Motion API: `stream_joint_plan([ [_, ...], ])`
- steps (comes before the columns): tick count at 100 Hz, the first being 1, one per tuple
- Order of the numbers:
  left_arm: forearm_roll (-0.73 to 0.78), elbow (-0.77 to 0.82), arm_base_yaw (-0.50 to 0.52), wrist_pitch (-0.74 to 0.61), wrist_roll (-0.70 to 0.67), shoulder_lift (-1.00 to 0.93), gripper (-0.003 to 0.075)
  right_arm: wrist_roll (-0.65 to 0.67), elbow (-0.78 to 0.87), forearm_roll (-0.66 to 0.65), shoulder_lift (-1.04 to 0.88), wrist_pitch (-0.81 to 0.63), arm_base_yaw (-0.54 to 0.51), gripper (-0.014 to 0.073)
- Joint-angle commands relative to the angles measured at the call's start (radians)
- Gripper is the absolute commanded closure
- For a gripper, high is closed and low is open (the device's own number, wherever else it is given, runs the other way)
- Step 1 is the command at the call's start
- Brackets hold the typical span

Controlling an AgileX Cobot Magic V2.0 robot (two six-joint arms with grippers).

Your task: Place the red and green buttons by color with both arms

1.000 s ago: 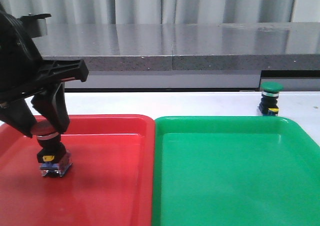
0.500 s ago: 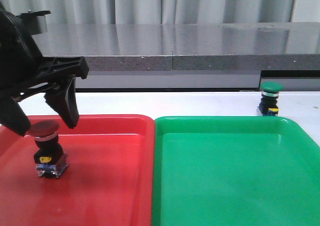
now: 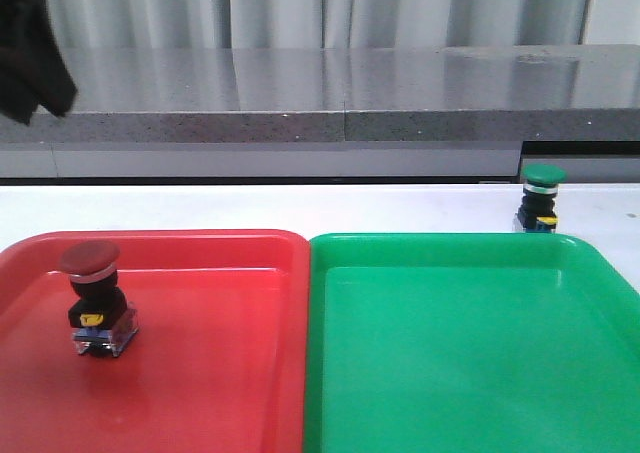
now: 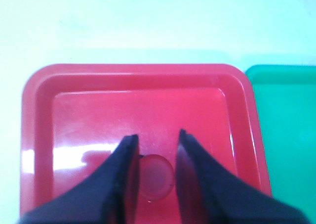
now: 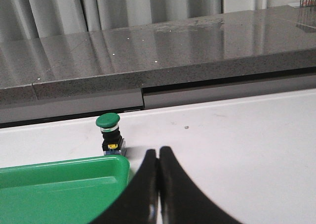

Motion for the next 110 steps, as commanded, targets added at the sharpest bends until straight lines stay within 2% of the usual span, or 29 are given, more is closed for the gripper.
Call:
stream_joint_plan([
  [1, 0.03, -0.026, 0.029, -0.036, 0.014, -0.08, 0.0737, -0.004, -0.019, 0.0, -0.023, -0.077, -0.005, 0.0657],
  [29, 0.034, 0.021, 0.101, -0.045, 0.136, -0.258, 0.0741, -0.004, -0.019, 0.0, -0.023, -0.077, -0.005, 0.0657],
  [55, 0.036, 0.184, 0.116, -0.185, 0.216, -0.457, 0.074, -0.004, -0.019, 0.0, -0.023, -0.077, -0.005, 0.0657],
  [110, 0.054, 0.498, 0.129, -0.254, 0.206, -0.857, 0.0741, -0.004, -0.019, 0.0, -0.023, -0.077, -0.005, 0.0657],
])
